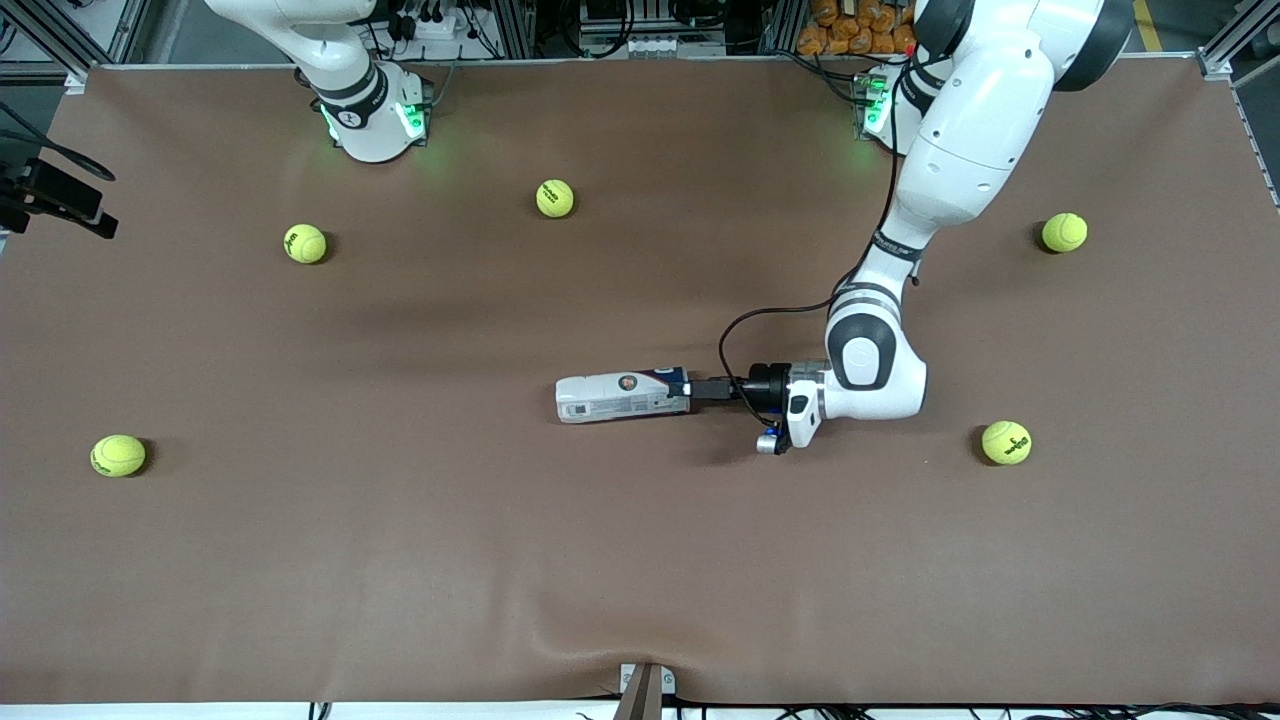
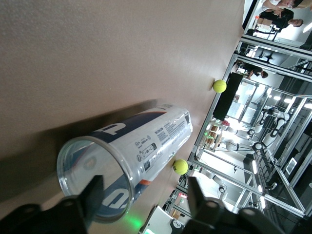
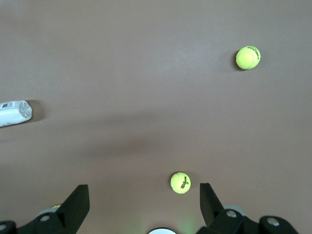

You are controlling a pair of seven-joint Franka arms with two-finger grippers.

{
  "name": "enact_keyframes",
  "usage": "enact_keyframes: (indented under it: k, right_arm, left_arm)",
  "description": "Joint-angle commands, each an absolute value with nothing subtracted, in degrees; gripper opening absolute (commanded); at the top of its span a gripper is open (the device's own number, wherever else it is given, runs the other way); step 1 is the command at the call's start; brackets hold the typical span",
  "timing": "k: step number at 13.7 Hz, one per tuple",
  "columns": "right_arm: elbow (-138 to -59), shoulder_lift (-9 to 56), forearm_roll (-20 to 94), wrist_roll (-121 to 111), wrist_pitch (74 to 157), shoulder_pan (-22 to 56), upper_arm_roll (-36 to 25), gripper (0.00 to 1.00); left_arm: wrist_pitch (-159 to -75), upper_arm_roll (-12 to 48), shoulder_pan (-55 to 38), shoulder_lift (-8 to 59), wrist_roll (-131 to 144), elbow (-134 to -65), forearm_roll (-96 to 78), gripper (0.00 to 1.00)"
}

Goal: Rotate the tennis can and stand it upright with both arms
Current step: 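Grasp the can's open end with the left gripper, then lift and rotate the can upright with the left gripper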

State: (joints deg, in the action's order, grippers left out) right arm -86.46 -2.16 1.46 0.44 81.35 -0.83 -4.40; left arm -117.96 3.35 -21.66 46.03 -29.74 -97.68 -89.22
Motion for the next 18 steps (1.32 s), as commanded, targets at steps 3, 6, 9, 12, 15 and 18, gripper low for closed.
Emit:
enact_keyframes:
  k: [3, 6, 9, 12, 15, 18]
  right_arm:
    - [-85.3, -1.8, 2.1, 1.3, 81.5, -0.4, -4.5, 1.00]
    - [-85.4, -1.7, 2.5, 1.4, 82.3, -0.2, -4.5, 1.00]
    - [-85.4, -1.7, 2.3, 1.3, 82.6, 0.3, -4.5, 1.00]
    - [-85.4, -1.6, 2.4, 1.4, 82.6, 0.4, -4.5, 1.00]
    - [-85.4, -1.7, 2.4, 1.4, 82.6, 0.6, -4.5, 1.00]
    - [-85.4, -1.7, 2.5, 1.4, 83.1, 0.4, -4.5, 1.00]
  left_arm:
    - [-119.3, 3.2, -22.3, 46.1, -31.0, -97.0, -91.0, 0.00]
    - [-119.3, 3.1, -22.4, 45.6, -30.4, -95.9, -90.1, 0.00]
    - [-119.4, 2.6, -24.1, 44.8, -27.8, -94.2, -90.0, 0.00]
    - [-122.2, 2.5, -26.6, 42.4, -17.0, -91.4, -82.4, 0.00]
    - [-122.5, 2.6, -27.1, 37.7, -6.4, -91.2, -73.6, 0.00]
    - [-122.5, 2.8, -28.4, 33.2, 5.9, -90.3, -62.7, 0.00]
